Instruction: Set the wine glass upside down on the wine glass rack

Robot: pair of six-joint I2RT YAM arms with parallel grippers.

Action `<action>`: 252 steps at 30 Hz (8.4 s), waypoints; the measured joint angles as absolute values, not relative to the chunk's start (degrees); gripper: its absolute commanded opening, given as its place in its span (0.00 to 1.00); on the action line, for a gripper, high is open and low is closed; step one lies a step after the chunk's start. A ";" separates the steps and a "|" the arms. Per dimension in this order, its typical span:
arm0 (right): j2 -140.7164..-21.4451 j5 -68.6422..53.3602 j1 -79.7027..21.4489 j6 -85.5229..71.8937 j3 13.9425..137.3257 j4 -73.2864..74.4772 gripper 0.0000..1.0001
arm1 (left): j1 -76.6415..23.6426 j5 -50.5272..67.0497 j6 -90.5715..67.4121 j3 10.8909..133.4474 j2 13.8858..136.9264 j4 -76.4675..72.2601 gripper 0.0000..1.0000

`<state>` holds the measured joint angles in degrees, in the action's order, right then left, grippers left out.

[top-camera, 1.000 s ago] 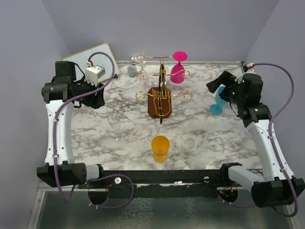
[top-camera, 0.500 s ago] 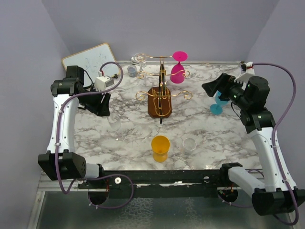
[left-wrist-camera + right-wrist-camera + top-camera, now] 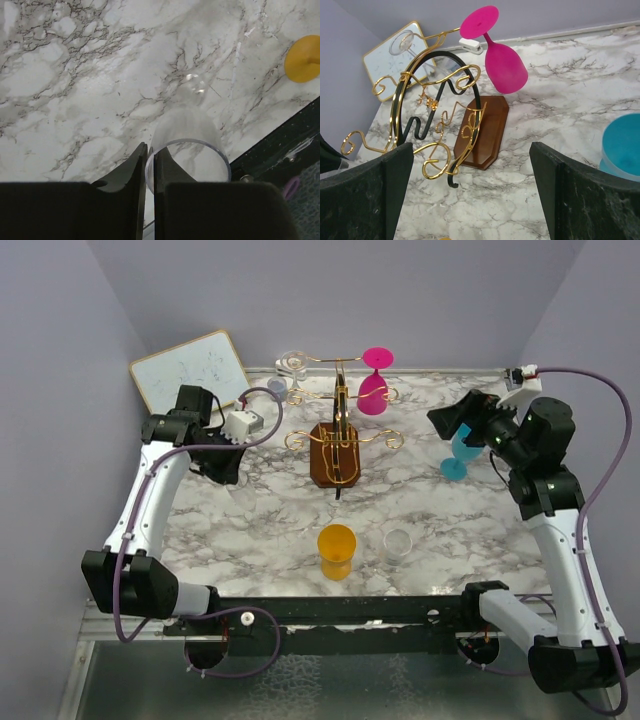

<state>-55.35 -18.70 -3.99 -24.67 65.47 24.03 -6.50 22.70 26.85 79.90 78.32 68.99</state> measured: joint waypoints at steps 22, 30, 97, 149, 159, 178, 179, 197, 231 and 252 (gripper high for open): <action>-61.71 -19.59 -3.99 -29.12 83.02 21.04 1.00 | -7.01 6.57 29.08 91.74 54.76 47.88 0.00; -71.75 -32.84 -9.34 -41.85 88.99 8.36 1.00 | -7.01 10.37 30.61 70.65 41.47 14.02 0.00; -119.68 -19.70 -48.29 -74.17 116.57 -48.23 0.26 | -7.27 21.26 24.43 40.49 35.68 -46.04 0.00; -113.73 -4.36 -48.88 -67.35 102.41 -59.18 0.01 | -7.22 26.30 17.30 53.45 38.28 -14.09 0.43; -109.40 -3.40 -47.79 -63.16 99.29 -56.80 0.01 | -7.22 26.26 17.37 56.80 39.05 -7.81 0.45; -107.13 -2.37 -44.86 -62.50 94.72 -56.69 0.01 | -7.22 25.93 17.56 58.37 40.82 -3.49 0.45; -107.02 -2.37 -44.86 -62.50 94.48 -56.69 0.01 | -7.22 25.58 17.30 59.09 41.36 -3.01 0.46; -100.51 -2.63 -44.51 -58.15 87.26 -55.20 0.01 | -7.20 36.03 -3.62 122.41 85.73 26.57 0.51; -97.03 -8.12 -44.51 -52.12 82.37 -49.52 0.01 | -7.20 49.10 -15.00 121.69 88.77 27.59 0.61; -96.95 -11.53 -44.38 -51.75 82.41 -47.72 0.01 | -7.20 56.51 -21.43 121.21 91.20 22.15 0.34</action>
<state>-96.95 -11.53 -44.38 -51.75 82.41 -47.72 -7.20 56.51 -21.43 121.21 91.20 22.15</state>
